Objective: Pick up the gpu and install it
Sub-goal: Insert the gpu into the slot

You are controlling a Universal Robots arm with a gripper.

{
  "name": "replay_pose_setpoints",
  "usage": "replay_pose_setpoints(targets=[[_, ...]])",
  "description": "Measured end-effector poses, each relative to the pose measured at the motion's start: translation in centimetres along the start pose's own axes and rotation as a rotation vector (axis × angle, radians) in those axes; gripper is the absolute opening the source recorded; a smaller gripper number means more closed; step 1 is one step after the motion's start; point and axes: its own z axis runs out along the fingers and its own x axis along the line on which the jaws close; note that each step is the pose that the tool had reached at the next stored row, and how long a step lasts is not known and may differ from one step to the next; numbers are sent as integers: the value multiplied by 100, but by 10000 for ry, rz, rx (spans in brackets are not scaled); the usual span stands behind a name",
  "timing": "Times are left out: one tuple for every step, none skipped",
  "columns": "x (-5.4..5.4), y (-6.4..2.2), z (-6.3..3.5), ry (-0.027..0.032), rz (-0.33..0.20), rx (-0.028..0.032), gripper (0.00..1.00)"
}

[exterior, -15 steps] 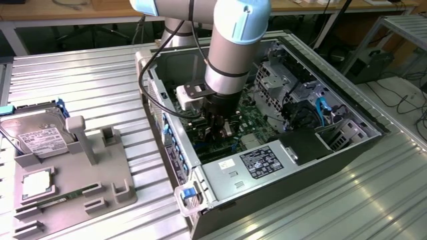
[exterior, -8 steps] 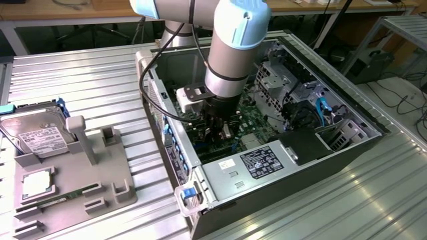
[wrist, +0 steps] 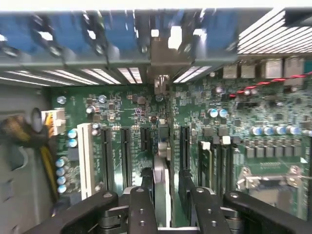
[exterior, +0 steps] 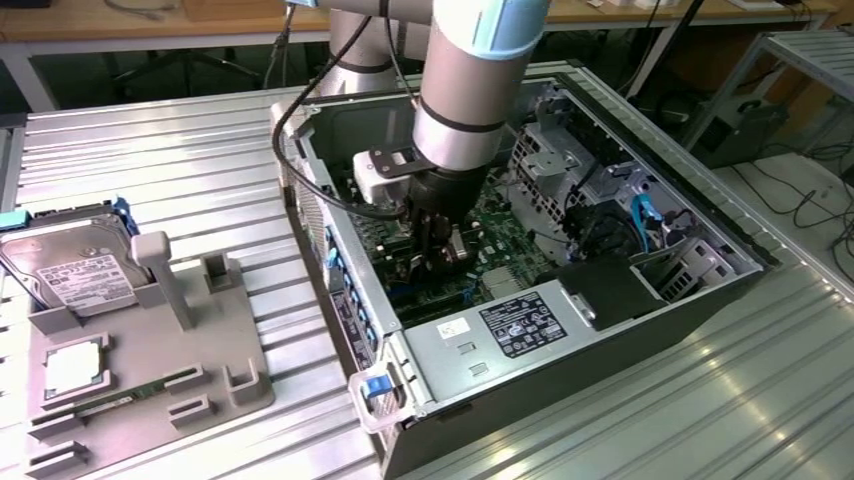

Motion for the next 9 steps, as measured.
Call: replay_pose_setpoints(targets=[[-1, -2, -50, 4, 0, -2, 35], [-2, -5, -95, 0, -1, 0, 35], [-3, -8, -142, 3, 0, -1, 35], [-4, -10, -185, 0, 0, 0, 35], [-6, -13, -234, 2, 0, -1, 35], [-8, -18, -310, 2, 0, -1, 35], [-10, -20, -409, 1, 1, -1, 35], [-11, -21, -453, 2, 2, -1, 35], [-11, -21, -475, 4, 1, -1, 35]])
